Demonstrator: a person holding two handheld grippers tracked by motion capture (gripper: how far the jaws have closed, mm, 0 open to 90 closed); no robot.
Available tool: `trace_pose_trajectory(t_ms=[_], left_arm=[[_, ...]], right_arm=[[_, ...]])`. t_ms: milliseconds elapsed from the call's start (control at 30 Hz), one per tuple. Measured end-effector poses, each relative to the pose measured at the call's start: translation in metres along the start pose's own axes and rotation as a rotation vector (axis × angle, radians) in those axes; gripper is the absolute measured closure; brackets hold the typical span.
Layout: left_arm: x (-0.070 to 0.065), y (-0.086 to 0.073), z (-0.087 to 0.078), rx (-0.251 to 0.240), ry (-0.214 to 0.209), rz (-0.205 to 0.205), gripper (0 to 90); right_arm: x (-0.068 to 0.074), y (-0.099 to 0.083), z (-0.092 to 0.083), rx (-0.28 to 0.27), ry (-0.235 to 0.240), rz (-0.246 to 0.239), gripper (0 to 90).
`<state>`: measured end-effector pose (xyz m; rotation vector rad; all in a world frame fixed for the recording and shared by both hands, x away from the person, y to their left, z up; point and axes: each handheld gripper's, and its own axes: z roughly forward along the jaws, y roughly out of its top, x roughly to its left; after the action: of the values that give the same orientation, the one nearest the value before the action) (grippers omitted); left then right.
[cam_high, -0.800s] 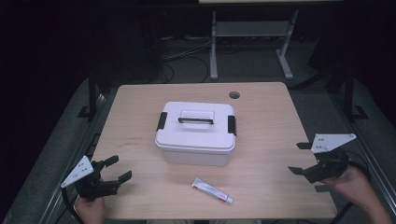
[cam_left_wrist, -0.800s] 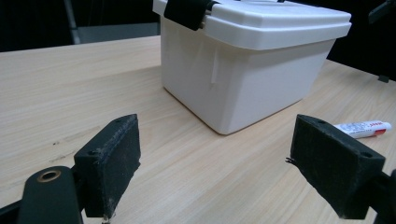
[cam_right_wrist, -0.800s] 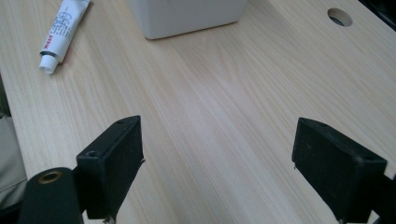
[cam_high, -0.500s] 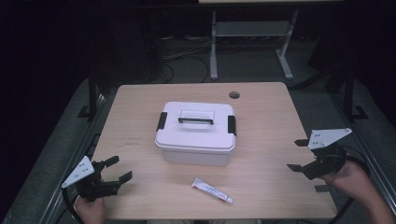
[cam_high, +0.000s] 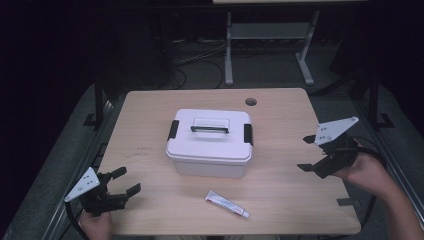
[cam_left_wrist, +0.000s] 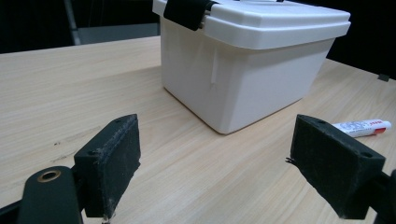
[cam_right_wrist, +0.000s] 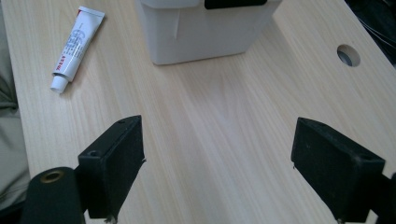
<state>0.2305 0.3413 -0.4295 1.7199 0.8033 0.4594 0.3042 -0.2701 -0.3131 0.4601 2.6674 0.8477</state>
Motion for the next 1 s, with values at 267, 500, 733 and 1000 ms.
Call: trace_pose_trajectory(t_ms=[267, 500, 733, 1000], left_arm=[[0.001, 0.000, -0.002, -0.007, -0.001, -0.004, 15.7], [0.001, 0.000, -0.002, -0.008, -0.002, -0.006, 15.7], [0.002, 0.000, -0.002, -0.013, -0.002, -0.008, 15.7], [0.002, 0.000, -0.002, -0.012, -0.004, -0.006, 15.7]], right_arm=[[-0.004, 0.032, 0.005, 0.019, 0.017, -0.049, 16.6], [-0.004, 0.052, 0.010, 0.030, 0.040, -0.086, 16.6], [-0.006, 0.071, 0.015, 0.042, 0.054, -0.109, 16.6], [-0.008, 0.088, 0.017, 0.068, 0.061, -0.131, 16.7]])
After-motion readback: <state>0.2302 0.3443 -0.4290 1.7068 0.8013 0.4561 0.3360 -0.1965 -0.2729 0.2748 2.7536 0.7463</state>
